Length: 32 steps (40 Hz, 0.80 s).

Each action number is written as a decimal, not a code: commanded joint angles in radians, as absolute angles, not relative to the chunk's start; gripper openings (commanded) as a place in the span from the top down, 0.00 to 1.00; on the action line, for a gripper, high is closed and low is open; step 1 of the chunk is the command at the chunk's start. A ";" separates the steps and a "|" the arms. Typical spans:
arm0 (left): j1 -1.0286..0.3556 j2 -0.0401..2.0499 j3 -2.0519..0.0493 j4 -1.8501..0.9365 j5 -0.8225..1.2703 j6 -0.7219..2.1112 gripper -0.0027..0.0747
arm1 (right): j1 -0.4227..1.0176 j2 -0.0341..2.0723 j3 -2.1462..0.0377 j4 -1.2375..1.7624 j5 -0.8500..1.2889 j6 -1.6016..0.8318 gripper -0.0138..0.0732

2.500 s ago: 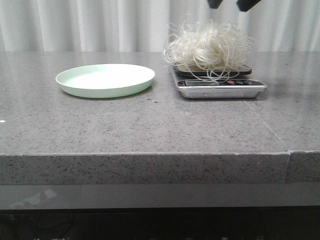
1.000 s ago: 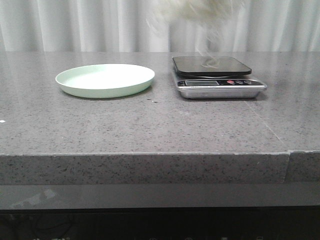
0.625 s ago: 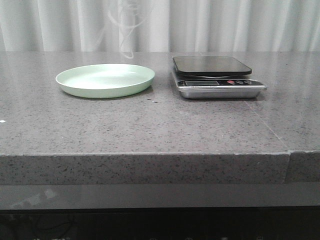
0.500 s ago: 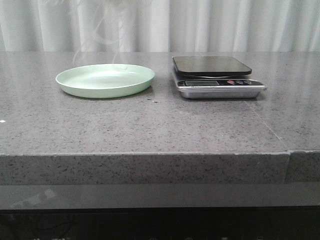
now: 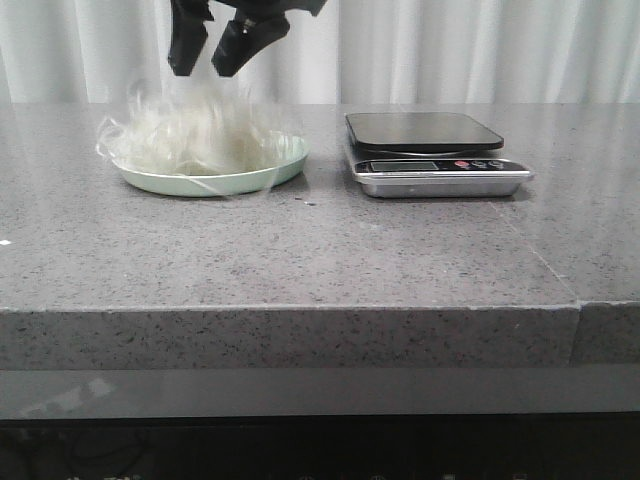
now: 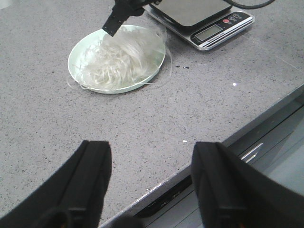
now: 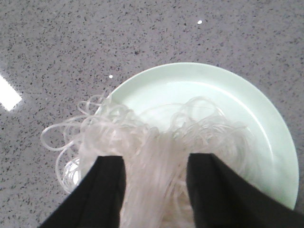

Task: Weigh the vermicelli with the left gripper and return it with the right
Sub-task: 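Open the right gripper to release the vermicelli onto the green plate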

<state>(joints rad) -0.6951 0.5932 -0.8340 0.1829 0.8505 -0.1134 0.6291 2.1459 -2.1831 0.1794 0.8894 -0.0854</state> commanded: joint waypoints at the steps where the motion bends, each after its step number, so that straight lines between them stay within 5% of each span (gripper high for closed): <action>1: -0.696 0.596 -0.860 0.190 0.784 -0.124 0.37 | 0.624 2.064 -2.221 0.160 0.834 -0.098 0.25; 21: -0.696 0.596 -0.860 0.190 0.784 -0.124 0.37 | 0.618 1.783 -2.195 0.091 0.934 -0.027 0.26; 32: -0.696 0.596 -0.860 0.190 0.784 -0.124 0.37 | 0.618 1.501 -1.785 0.083 0.749 -0.025 0.26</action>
